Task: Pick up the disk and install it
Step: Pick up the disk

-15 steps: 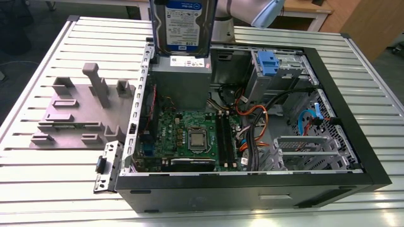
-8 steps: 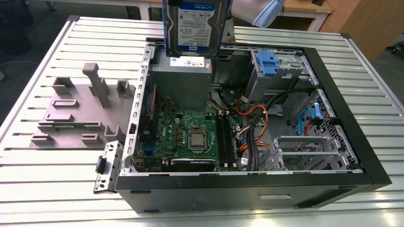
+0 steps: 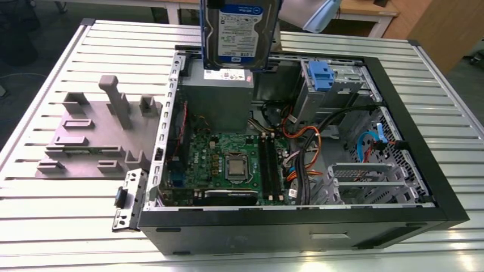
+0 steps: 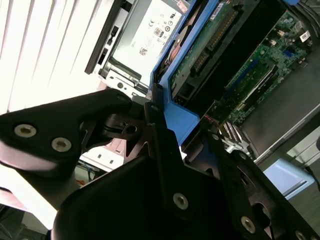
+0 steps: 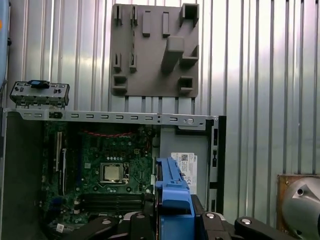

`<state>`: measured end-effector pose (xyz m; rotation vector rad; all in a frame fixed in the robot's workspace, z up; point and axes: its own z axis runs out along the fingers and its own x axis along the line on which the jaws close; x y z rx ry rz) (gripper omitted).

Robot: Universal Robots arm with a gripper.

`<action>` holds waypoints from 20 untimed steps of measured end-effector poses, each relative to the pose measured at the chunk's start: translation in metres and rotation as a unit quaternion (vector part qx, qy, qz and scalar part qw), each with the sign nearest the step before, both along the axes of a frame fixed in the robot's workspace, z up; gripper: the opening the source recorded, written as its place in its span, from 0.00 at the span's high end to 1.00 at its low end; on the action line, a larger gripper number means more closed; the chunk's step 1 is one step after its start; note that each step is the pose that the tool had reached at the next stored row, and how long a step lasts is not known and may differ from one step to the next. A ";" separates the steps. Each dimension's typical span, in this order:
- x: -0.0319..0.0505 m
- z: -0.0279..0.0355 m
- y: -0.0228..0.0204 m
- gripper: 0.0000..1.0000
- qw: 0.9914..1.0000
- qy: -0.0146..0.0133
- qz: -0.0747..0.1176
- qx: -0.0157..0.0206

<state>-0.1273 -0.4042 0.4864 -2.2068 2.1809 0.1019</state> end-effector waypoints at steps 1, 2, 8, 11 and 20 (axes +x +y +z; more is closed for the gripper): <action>0.0000 0.0000 -0.0022 0.63 1.000 0.000 0.000 0.000; 0.0000 -0.0001 -0.0049 0.63 1.000 0.000 0.000 0.000; 0.0000 0.0000 -0.0229 0.63 1.000 0.000 0.000 -0.002; 0.0003 -0.0002 -0.0263 0.63 1.000 0.000 0.000 -0.004; 0.0244 -0.0005 -0.0265 0.63 1.000 0.000 0.000 -0.004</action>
